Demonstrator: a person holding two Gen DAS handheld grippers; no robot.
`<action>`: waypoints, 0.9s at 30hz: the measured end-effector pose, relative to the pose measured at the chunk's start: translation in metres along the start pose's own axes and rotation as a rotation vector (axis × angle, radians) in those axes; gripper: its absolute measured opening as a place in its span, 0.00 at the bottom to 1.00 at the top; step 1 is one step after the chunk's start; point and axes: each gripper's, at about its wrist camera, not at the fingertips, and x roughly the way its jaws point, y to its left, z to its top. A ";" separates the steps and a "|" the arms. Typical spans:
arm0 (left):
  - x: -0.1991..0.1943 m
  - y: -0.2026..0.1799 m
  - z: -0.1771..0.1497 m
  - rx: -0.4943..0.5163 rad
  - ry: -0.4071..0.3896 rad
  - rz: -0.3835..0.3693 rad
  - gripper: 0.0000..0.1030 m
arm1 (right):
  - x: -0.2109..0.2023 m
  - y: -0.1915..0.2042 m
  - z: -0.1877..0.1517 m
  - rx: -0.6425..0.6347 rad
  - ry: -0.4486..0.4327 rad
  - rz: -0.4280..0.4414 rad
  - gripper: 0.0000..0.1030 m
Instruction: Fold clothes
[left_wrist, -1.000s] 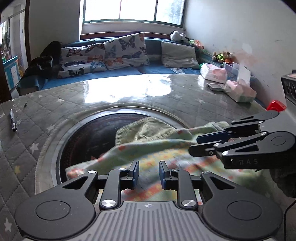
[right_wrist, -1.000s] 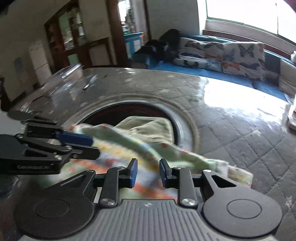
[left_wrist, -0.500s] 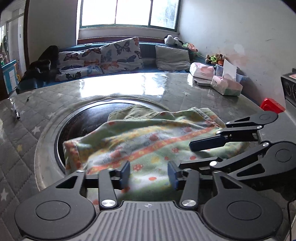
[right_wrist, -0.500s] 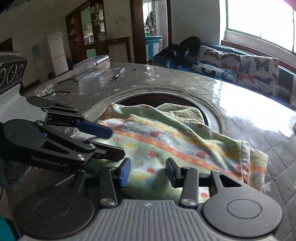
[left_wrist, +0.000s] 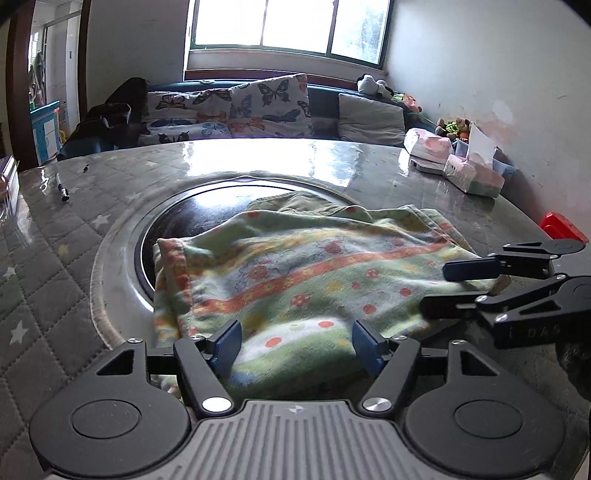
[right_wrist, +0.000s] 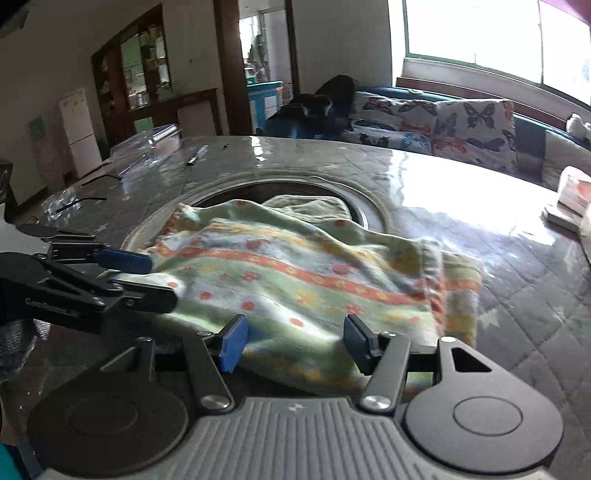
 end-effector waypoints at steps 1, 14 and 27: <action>-0.001 0.000 -0.001 0.001 -0.001 -0.001 0.68 | -0.002 -0.003 -0.001 0.007 0.001 -0.006 0.57; -0.015 0.006 0.007 -0.025 -0.035 0.029 0.72 | -0.024 -0.017 0.001 0.033 -0.024 -0.046 0.56; -0.005 0.022 0.001 -0.044 -0.003 0.101 0.76 | 0.002 -0.015 0.015 -0.011 0.004 -0.036 0.56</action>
